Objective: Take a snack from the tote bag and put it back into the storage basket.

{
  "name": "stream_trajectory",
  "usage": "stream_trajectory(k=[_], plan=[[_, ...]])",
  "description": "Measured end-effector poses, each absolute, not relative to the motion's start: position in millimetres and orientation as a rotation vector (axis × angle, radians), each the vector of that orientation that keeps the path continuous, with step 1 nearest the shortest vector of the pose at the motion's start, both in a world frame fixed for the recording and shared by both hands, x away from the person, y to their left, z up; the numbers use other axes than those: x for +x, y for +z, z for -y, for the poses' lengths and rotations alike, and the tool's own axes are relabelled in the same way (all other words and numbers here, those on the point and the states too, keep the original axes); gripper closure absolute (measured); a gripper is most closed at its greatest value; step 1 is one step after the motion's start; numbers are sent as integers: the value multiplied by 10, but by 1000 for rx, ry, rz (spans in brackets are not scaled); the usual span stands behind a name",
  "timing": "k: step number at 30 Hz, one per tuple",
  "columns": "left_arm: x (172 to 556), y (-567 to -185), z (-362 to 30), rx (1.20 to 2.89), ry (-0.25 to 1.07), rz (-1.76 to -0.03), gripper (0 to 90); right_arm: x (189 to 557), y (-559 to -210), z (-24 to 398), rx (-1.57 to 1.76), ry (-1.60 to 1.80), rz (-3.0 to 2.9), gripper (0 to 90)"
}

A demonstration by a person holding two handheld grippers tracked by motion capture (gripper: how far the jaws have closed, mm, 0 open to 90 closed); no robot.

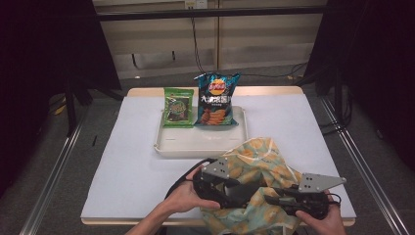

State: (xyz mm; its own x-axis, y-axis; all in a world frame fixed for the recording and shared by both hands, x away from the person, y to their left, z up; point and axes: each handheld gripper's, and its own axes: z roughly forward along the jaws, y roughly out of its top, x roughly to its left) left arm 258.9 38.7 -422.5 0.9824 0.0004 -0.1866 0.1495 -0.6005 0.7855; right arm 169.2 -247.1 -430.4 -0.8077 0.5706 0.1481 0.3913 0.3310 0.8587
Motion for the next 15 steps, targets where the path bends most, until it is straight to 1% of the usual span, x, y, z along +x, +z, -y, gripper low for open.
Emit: stream_trajectory(k=[1,2,3,4,5,15], plan=[[2599,-4216,-400,2213,-210,-95,433,1692,-4304,2471,882,1476,-2410,764],[2599,-4215,-413,2211,-213,-102,433,1687,-4296,2478,884,1472,-2411,788],[2607,-4209,-430,2239,-209,-88,432,1680,-4271,2505,880,1475,-2406,837],[2609,-4212,-438,2244,-202,-84,432,1680,-4271,2505,880,1475,-2406,837],[2609,-4220,-443,2233,-210,-98,430,1674,-4263,2524,885,1488,-2402,860],[2559,-4320,-408,2343,-183,-39,426,1685,-4298,2495,887,1474,-2427,865]])
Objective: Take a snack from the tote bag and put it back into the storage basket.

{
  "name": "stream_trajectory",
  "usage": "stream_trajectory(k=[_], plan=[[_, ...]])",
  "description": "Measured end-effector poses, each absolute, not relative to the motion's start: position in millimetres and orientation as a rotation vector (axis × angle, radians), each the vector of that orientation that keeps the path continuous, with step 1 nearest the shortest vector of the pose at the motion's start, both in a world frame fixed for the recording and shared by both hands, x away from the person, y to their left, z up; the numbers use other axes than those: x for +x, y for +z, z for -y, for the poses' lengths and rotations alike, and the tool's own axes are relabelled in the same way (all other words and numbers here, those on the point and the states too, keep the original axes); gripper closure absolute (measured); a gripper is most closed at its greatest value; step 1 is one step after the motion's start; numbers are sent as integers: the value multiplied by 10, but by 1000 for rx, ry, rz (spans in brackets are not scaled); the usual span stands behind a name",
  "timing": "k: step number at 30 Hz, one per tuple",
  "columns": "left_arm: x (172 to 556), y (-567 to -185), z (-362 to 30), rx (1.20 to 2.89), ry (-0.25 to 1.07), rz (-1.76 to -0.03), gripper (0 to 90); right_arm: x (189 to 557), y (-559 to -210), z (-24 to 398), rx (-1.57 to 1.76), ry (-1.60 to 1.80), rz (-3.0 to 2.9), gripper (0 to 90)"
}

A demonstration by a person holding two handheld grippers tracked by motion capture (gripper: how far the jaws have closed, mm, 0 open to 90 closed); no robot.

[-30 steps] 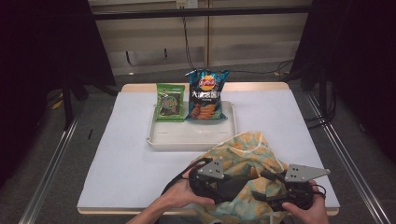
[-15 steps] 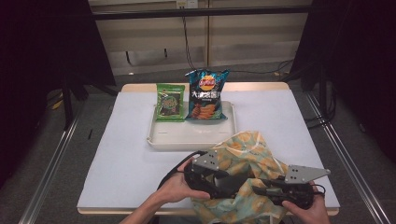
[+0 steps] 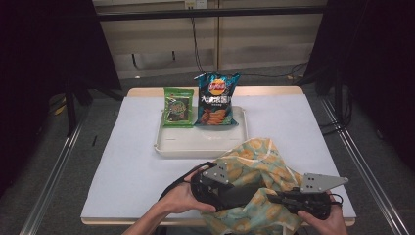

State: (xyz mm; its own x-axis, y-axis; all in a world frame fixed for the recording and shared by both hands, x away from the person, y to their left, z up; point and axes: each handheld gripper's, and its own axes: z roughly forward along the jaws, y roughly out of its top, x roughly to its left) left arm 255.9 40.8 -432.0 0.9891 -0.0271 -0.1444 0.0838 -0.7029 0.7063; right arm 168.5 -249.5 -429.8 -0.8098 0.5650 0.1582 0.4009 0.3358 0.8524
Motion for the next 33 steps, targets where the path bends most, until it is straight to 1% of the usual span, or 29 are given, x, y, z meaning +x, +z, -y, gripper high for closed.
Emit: stream_trajectory(k=[6,7,9,13,16,17,19,21,25,27,33], plan=[[2539,-4386,-344,2404,-161,-16,422,1680,-4309,2472,877,1456,-2437,864],[2532,-4401,-334,2385,-172,-19,420,1681,-4310,2470,875,1455,-2438,864],[2517,-4413,-313,2394,-154,-19,413,1683,-4315,2469,874,1450,-2443,865],[2492,-4458,-249,2392,-160,-20,391,1686,-4322,2460,880,1451,-2446,863],[2488,-4479,-214,2421,-158,1,379,1684,-4322,2461,881,1450,-2445,860],[2474,-4500,-195,2434,-137,-4,376,1686,-4325,2463,879,1451,-2445,858],[2461,-4529,-162,2465,-119,11,375,1687,-4326,2465,879,1447,-2445,857],[2445,-4525,-156,2448,-108,13,419,1689,-4330,2465,875,1440,-2447,857],[2508,-4464,-206,2443,-160,8,433,1685,-4328,2466,872,1449,-2450,858],[2534,-4432,-264,2409,-180,-22,435,1683,-4325,2473,872,1454,-2446,859],[2595,-4316,-425,2374,-183,-48,436,1647,-4257,2529,857,1476,-2426,857]])
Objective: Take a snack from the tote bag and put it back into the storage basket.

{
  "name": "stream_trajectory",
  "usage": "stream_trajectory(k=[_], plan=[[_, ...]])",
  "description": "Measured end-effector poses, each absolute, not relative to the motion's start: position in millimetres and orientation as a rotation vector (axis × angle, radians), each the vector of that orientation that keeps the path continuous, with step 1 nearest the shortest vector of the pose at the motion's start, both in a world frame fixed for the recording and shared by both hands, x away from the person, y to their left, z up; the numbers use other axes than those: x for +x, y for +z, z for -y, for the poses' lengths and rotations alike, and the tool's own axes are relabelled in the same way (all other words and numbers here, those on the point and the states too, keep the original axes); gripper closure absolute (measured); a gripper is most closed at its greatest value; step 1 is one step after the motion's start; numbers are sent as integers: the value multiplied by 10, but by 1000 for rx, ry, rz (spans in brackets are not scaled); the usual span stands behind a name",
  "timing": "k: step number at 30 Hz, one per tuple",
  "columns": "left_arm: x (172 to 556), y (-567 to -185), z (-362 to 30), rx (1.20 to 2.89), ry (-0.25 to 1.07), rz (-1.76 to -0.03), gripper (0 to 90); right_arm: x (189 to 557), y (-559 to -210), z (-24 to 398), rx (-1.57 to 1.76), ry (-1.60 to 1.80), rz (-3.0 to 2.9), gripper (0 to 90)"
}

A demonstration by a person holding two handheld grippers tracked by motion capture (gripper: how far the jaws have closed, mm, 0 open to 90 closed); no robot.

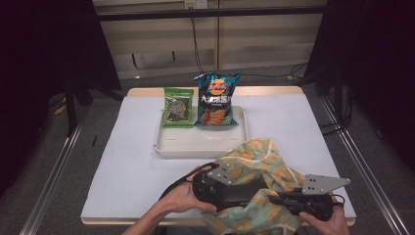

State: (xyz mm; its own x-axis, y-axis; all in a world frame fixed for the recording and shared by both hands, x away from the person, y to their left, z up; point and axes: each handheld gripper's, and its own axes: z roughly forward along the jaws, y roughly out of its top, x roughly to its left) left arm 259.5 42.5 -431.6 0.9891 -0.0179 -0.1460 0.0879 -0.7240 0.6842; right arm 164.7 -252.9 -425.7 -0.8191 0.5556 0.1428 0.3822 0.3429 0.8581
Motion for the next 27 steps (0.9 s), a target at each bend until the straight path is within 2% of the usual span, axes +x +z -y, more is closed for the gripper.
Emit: stream_trajectory(k=[16,27], plan=[[2678,-4104,-815,2327,-202,-73,436,1558,-4196,2734,875,1479,-2367,875],[2711,-3947,-920,2239,-203,-100,436,1604,-4252,2770,911,1426,-2376,876]])
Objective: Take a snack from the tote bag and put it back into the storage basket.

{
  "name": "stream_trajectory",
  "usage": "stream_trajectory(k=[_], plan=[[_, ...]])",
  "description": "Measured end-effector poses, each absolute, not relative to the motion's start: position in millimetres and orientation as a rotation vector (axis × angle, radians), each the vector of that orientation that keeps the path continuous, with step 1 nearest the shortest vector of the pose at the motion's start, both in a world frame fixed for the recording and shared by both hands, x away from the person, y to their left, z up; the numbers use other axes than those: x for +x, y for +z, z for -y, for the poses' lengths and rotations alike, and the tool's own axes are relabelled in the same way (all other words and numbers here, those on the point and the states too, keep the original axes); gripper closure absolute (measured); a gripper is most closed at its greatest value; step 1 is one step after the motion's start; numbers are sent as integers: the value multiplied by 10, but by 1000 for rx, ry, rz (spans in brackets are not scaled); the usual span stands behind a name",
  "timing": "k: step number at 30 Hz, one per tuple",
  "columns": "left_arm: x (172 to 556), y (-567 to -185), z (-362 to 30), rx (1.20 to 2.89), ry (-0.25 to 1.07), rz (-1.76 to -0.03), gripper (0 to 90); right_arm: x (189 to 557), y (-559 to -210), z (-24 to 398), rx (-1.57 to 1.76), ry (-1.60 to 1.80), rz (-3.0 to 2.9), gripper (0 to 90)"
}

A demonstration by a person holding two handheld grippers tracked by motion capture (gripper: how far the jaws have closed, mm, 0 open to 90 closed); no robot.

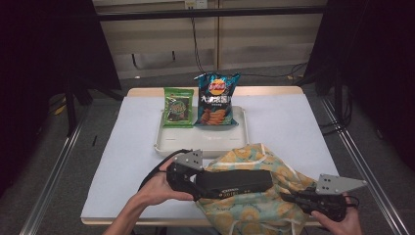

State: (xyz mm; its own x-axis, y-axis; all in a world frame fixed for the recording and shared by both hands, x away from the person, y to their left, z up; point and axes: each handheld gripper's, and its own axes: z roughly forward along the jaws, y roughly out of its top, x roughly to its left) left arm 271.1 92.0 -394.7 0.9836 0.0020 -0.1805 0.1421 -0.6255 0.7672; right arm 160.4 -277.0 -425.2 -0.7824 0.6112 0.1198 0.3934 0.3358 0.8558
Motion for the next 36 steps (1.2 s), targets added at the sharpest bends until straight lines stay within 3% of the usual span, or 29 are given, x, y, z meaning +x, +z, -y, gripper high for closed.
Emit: stream_trajectory(k=[6,10,16,19,20,21,23,28,30,36], plan=[[2683,-3936,-834,2241,-213,-65,435,1625,-4274,2715,908,1423,-2385,830],[2659,-3866,-841,2196,-222,-72,435,1612,-4194,2832,938,1505,-2305,587],[2657,-3757,-839,2169,-206,-61,435,1581,-4107,2895,945,1537,-2248,490],[2678,-3739,-828,2153,-211,-74,434,1597,-4147,2856,940,1523,-2289,529],[2688,-3734,-828,2154,-210,-75,434,1602,-4193,2807,910,1512,-2339,695],[2706,-3735,-830,2152,-215,-72,434,1602,-4193,2807,910,1512,-2339,695],[2743,-3727,-839,2142,-203,-88,435,1604,-4226,2744,882,1485,-2384,790],[2738,-3641,-840,2133,-188,-89,434,1617,-4244,2689,862,1470,-2407,818],[2749,-3601,-861,2137,-173,-87,435,1628,-4259,2713,878,1472,-2405,761],[2853,-3541,-993,2125,-150,-115,435,1612,-4187,2793,910,1545,-2350,477]])
